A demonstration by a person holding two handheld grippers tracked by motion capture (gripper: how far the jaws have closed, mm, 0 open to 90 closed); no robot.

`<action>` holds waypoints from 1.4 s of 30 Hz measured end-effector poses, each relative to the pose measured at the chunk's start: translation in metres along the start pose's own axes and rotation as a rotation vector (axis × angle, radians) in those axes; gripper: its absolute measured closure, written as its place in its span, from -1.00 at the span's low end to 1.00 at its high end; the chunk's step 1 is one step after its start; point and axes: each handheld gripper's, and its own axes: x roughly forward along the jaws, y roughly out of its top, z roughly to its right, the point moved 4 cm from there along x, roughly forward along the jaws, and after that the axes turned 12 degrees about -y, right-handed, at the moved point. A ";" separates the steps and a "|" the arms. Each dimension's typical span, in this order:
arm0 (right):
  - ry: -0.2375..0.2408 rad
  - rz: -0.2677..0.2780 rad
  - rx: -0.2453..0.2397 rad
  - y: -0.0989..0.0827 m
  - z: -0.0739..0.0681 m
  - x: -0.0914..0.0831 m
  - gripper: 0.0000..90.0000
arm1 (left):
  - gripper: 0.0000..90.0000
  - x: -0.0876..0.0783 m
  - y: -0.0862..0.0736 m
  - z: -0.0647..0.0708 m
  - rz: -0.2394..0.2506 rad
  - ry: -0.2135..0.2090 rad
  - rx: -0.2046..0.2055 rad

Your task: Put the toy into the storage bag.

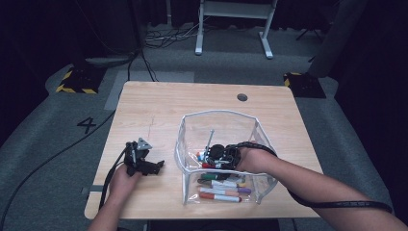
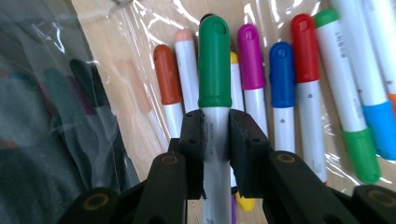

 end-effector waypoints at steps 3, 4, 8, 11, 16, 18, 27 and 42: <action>0.007 -0.017 -0.018 0.000 -0.001 0.004 0.65 | -1.00 0.000 0.000 0.000 -0.001 0.000 0.001; 0.011 -0.017 -0.023 0.000 -0.002 0.005 0.63 | -1.00 0.000 0.000 0.000 -0.002 0.000 0.002; 0.071 -0.022 0.001 0.000 0.000 0.009 0.05 | -1.00 0.000 0.000 0.000 -0.001 -0.001 0.000; 0.043 0.041 0.041 0.000 0.009 -0.001 -0.06 | -1.00 0.000 0.000 0.000 0.000 0.000 0.000; -0.045 0.256 0.135 -0.003 0.026 -0.050 -0.15 | -1.00 -0.001 -0.001 0.000 -0.004 0.000 0.011; -0.082 0.339 0.169 -0.010 0.030 -0.072 -0.16 | -1.00 -0.002 -0.001 0.001 -0.011 -0.004 0.010; -0.196 0.533 0.301 -0.062 0.050 -0.130 -0.24 | -1.00 -0.002 -0.002 0.001 -0.005 0.001 0.008; -0.291 0.626 0.555 -0.155 0.080 -0.139 -0.25 | -1.00 -0.002 -0.002 0.001 -0.009 0.000 0.006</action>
